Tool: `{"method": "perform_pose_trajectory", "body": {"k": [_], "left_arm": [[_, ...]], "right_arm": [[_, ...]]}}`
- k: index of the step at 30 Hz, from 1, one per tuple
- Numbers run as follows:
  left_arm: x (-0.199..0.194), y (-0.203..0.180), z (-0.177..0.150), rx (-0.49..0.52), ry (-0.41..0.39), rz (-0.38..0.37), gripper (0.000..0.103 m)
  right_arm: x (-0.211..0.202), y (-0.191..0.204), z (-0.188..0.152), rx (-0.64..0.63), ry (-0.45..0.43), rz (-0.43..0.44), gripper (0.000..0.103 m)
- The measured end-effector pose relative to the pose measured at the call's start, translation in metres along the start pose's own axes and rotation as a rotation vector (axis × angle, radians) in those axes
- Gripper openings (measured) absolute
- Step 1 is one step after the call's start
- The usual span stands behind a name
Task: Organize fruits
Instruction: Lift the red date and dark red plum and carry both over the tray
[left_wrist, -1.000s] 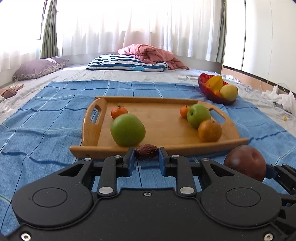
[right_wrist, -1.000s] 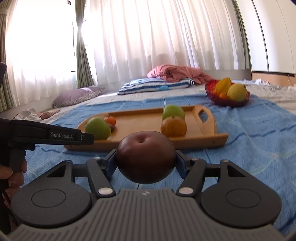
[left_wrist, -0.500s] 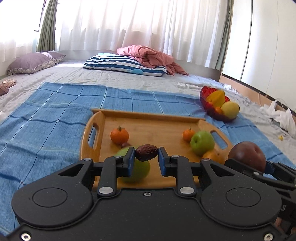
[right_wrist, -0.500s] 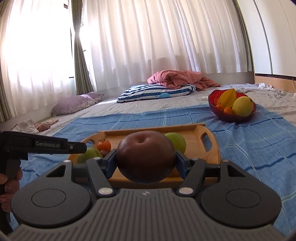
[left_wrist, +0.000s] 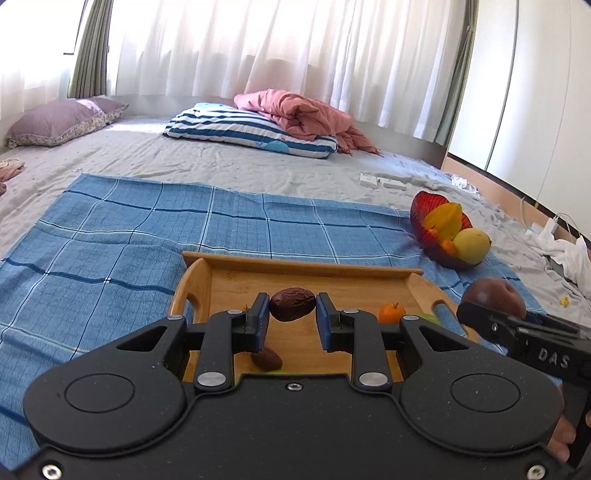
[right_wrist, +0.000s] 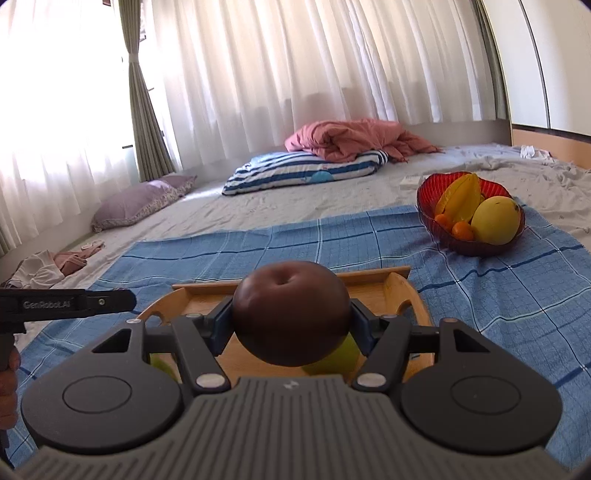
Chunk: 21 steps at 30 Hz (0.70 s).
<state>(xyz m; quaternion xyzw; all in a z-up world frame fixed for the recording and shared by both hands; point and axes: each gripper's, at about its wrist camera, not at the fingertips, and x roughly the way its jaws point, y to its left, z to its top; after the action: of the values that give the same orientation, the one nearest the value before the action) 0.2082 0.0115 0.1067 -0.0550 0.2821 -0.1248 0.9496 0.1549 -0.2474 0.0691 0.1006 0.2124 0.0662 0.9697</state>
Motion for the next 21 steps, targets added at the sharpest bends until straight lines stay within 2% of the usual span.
{"method": "perform_pose_trajectory", "body": {"k": [6,10,13,21], "left_arm": [[0.029,0.007,0.013,-0.003,0.040,0.012,0.025],[0.052,0.018,0.017,-0.051,0.080,0.003,0.025],[0.066,0.026,0.018,-0.080,0.105,0.002,0.025],[0.103,0.033,0.022,-0.076,0.157,0.023,0.025]], "right_arm": [[0.043,-0.005,0.028,-0.007,0.077,-0.046,0.066],[0.073,-0.009,0.042,0.019,0.130,-0.066,0.066],[0.093,-0.011,0.045,0.035,0.165,-0.057,0.066],[0.129,0.002,0.043,0.017,0.221,-0.044,0.066]]}}
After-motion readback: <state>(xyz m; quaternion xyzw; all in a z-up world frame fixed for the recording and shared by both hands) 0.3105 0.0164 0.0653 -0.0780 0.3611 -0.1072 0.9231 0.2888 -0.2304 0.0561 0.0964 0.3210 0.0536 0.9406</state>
